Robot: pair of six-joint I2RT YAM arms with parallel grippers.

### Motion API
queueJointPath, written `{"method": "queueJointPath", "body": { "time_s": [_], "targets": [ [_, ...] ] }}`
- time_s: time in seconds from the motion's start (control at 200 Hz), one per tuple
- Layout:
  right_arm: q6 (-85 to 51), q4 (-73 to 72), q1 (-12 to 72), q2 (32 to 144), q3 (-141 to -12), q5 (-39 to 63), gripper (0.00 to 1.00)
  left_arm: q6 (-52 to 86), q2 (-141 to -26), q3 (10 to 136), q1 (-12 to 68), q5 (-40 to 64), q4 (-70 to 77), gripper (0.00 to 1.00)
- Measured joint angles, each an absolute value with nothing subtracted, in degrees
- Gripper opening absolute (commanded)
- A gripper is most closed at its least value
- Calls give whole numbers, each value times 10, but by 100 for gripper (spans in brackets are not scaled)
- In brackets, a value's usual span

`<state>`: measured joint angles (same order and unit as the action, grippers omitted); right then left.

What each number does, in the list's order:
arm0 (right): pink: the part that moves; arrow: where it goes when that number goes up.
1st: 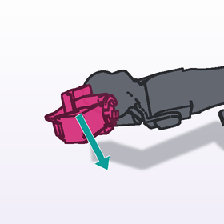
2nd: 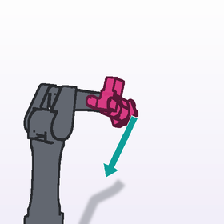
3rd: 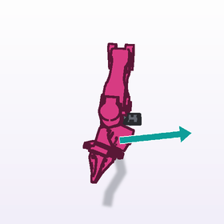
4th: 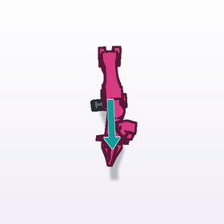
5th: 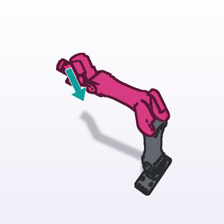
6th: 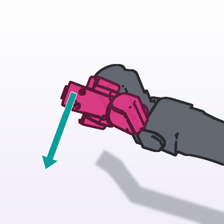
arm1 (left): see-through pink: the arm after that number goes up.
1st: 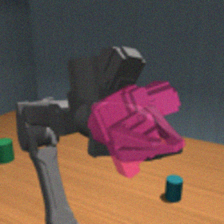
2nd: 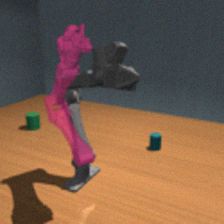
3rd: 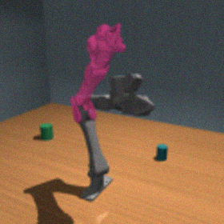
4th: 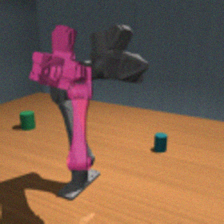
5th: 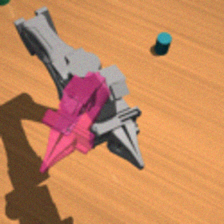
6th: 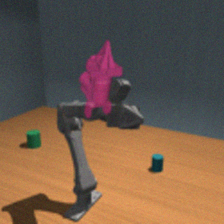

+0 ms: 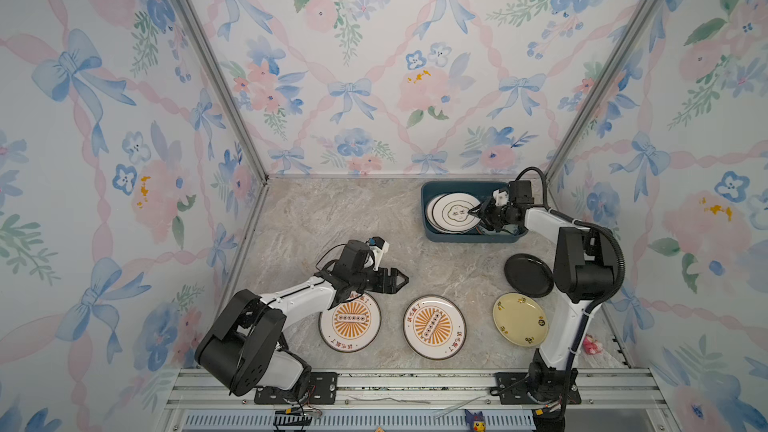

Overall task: Place the plates into the plastic bin on the countertop
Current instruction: Place the plate in the plastic bin, then move the plate to the plastic bin.

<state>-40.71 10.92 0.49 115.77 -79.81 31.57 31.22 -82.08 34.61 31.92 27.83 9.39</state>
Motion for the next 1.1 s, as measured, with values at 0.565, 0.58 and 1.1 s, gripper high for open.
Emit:
{"method": "queueJointPath", "body": {
  "time_s": [0.565, 0.58, 1.1],
  "targets": [
    [-340, 204, 14, 1169, -852, 253, 50, 281, -883, 346, 361, 276, 96, 74],
    [-338, 206, 15, 1171, -853, 252, 50, 280, -884, 346, 362, 276, 96, 74],
    [-325, 242, 53, 1202, -886, 222, 50, 256, -895, 346, 376, 275, 91, 64]
  ]
}}
